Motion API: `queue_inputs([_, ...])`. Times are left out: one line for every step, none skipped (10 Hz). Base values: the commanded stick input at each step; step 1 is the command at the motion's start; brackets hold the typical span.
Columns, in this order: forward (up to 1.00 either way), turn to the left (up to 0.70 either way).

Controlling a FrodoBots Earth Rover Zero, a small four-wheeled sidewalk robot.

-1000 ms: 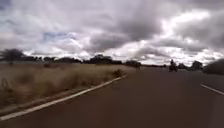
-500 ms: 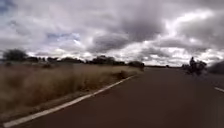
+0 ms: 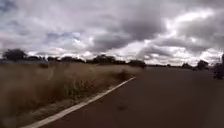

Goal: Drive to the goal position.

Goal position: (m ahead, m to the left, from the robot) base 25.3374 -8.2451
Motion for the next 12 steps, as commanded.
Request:
queue_inputs([1.0,-0.36])
queue_inputs([1.0,-0.36])
queue_inputs([1.0,-0.36])
queue_inputs([1.0,-0.36])
queue_inputs([1.0,-0.36])
queue_inputs([1.0,-0.36])
queue_inputs([1.0,-0.31])
queue_inputs([1.0,-0.11])
queue_inputs([0.0,0.0])
queue_inputs([0.0,0.0])
queue_inputs([0.0,0.0])
queue_inputs([0.0,0.0])
